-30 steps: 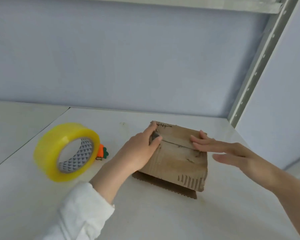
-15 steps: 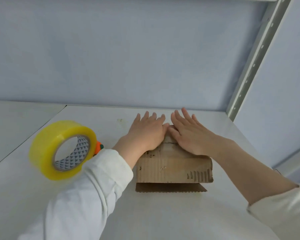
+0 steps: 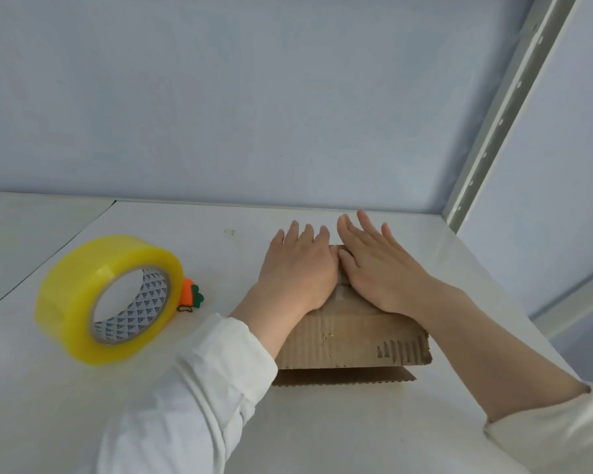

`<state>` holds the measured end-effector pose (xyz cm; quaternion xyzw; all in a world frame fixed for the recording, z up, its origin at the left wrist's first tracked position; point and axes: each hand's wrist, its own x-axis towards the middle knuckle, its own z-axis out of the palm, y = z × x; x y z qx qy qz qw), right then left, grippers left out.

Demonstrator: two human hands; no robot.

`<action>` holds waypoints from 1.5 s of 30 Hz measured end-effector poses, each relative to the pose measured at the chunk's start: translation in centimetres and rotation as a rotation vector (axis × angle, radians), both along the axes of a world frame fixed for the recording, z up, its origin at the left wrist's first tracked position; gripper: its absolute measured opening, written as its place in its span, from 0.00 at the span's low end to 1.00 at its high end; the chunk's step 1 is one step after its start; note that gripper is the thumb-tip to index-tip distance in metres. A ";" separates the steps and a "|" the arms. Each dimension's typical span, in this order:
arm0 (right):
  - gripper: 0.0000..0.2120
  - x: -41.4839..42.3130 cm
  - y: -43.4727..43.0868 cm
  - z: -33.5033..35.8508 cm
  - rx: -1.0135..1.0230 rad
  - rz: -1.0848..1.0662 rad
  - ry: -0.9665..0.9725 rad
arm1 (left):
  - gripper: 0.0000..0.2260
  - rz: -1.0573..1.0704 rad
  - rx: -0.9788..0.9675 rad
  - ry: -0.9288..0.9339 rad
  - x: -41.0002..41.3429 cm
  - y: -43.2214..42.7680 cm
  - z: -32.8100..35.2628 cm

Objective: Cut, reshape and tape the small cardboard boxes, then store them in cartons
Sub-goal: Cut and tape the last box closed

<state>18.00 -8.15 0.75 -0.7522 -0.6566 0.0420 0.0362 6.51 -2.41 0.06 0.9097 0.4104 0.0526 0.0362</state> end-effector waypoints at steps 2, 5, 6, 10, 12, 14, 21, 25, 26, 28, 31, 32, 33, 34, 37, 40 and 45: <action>0.25 0.2 0.0 0.3 -0.011 -0.005 0.046 | 0.23 0.019 -0.005 0.000 0.0 0.2 0.5; 0.25 0.8 -0.6 0.5 0.009 -0.025 0.155 | 0.23 -0.021 0.004 -0.041 -0.1 -0.5 0.8; 0.25 0.8 -0.7 0.3 0.011 -0.018 0.158 | 0.23 -0.042 -0.013 -0.038 -0.1 -0.8 0.6; 0.26 0.8 -0.8 0.2 -0.026 0.003 0.218 | 0.23 -0.043 -0.085 -0.029 -0.4 -0.5 0.2; 0.26 1.0 -1.3 1.0 0.010 -0.025 0.342 | 0.23 -0.026 -0.080 -0.119 -0.8 -0.5 0.8; 0.27 1.0 -1.7 1.1 0.059 -0.023 0.340 | 0.24 -0.022 -0.037 -0.126 -1.2 -0.6 0.8; 0.28 0.4 -0.9 1.3 -0.046 -0.046 0.112 | 0.24 0.007 -0.068 0.011 -0.8 -0.1 1.3; 0.26 -0.5 -0.4 0.4 0.008 -0.035 0.033 | 0.23 0.022 -0.022 0.055 0.0 0.1 0.5; 0.26 -0.5 -0.4 0.1 -0.018 -0.033 0.034 | 0.23 0.018 -0.035 0.067 0.1 0.1 0.3; 0.26 0.1 -0.2 0.3 -0.053 -0.033 0.079 | 0.23 0.022 -0.045 0.032 -0.1 0.6 0.2; 0.26 0.4 -0.2 0.7 -0.037 -0.073 0.105 | 0.24 0.040 -0.038 0.009 -0.2 1.1 0.2; 0.26 0.2 -0.2 0.5 -0.015 -0.086 0.117 | 0.24 0.046 -0.044 0.016 -0.1 1.3 0.1; 0.25 0.0 -0.4 0.3 -0.005 -0.104 0.134 | 0.24 0.055 -0.042 0.013 0.0 1.2 0.2; 0.24 0.0 -0.5 0.3 0.002 -0.121 0.138 | 0.23 0.066 -0.014 -0.013 0.1 1.1 0.5; 0.24 0.6 -1.2 1.2 -0.016 -0.196 0.003 | 0.24 0.102 0.053 -0.220 -1.0 -0.6 1.1; 0.26 1.0 -3.0 2.2 -0.086 -0.231 -0.045 | 0.30 0.188 -0.079 -0.384 -3.2 -4.0 -0.3; 0.27 0.8 -5.7 0.8 0.002 -0.215 0.297 | 0.32 0.366 -0.560 -0.762 -4.9 -6.0 -2.0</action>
